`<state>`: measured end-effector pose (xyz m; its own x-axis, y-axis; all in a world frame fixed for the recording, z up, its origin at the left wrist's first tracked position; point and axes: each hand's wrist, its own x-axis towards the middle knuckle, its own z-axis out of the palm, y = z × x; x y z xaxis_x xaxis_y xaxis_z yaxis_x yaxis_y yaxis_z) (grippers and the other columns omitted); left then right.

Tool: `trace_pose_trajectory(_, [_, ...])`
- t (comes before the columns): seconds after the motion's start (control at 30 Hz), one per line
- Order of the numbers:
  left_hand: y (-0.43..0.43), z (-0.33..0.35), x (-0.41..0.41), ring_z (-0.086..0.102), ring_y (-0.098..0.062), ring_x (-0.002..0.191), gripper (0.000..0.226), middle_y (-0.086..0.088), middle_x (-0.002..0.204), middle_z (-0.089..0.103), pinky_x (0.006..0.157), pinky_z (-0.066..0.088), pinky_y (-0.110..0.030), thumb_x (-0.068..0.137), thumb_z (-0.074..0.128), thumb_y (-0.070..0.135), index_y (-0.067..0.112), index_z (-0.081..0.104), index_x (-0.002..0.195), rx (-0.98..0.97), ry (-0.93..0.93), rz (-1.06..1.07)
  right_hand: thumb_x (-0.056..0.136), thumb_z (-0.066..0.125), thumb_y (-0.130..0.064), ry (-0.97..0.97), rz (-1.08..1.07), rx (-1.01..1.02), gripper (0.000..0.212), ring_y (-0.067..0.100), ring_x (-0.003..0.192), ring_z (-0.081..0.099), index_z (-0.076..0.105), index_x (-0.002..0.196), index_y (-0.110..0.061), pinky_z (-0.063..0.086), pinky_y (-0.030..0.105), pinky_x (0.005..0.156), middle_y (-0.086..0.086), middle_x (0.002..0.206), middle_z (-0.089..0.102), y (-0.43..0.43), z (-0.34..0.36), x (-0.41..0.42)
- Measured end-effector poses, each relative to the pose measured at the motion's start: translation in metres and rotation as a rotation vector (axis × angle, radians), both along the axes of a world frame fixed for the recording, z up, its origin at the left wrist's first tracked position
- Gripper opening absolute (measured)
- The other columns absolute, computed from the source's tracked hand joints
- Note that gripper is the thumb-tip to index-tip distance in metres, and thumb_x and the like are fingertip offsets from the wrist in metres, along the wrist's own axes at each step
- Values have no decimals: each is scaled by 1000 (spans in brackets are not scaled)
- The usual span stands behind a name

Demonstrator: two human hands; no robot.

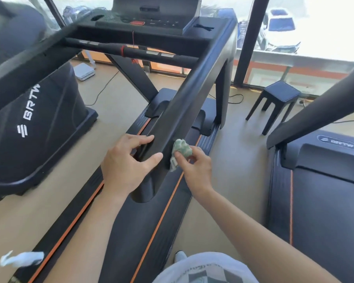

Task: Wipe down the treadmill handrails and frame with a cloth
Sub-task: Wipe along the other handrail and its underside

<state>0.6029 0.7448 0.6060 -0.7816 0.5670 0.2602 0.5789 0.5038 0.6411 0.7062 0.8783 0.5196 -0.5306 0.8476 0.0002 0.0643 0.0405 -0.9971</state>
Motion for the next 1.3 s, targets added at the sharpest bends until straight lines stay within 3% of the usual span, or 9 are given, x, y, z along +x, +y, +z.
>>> trace_pose_trajectory(0.1, [5,10,-8,62,-6,85,40,18,95,64,76,51,-31,67,88,52,43,73,104,-97,18,-2,90,72,-6,82,85,-15,14,-1,93,60,79,100,-14,48,11,74,-5,112,66,-14,-4,11])
trace_pose_trajectory(0.2, [7,13,-13,61,-8,84,41,14,95,65,76,49,-33,65,87,56,42,73,101,-141,49,-15,88,72,0,128,145,-19,26,9,105,63,78,102,-21,53,18,78,-3,116,65,-24,-10,17])
trace_pose_trajectory(0.3, [5,10,-11,63,-7,85,41,15,99,66,76,52,-34,66,85,59,42,73,102,-114,63,-22,86,75,-1,142,95,-9,28,4,91,65,77,93,-27,53,20,76,-5,105,69,-27,-5,16])
trace_pose_trajectory(0.43, [3,11,-7,65,-8,86,41,15,101,67,71,47,-30,69,83,60,42,73,105,-127,110,-30,82,77,-2,129,-5,56,30,5,85,65,72,102,-24,52,19,76,-7,96,72,-21,9,8])
trace_pose_trajectory(0.57, [3,11,-4,65,-11,87,42,13,99,66,70,41,-29,69,82,59,40,72,105,-150,138,-14,81,77,-8,46,-34,55,21,9,83,68,73,94,-24,58,32,78,-9,86,72,-3,13,0])
trace_pose_trajectory(0.7, [10,20,-5,66,-13,88,41,11,96,68,69,38,-27,69,83,58,36,74,102,-165,159,-13,83,76,-9,-2,-24,70,18,-2,76,63,76,99,-16,49,17,72,-9,84,71,-2,12,1])
trace_pose_trajectory(0.87, [12,20,-3,66,-16,86,39,11,93,70,68,39,-28,68,83,58,34,73,96,-168,192,3,77,82,-16,-24,68,30,9,6,71,63,76,84,-18,51,25,69,-4,77,71,-24,7,15])
trace_pose_trajectory(1.07, [11,17,1,67,-17,90,37,11,95,70,70,41,-30,68,83,59,36,72,95,-171,184,35,80,79,-7,56,79,65,11,-2,67,55,74,85,-16,42,15,66,-13,74,62,-23,21,12])
trace_pose_trajectory(1.3, [9,19,3,68,-17,92,35,11,93,71,72,45,-32,67,84,55,36,74,95,-184,145,67,85,74,-18,38,-34,-51,18,11,88,70,78,101,-24,59,42,88,-5,93,77,26,16,-15])
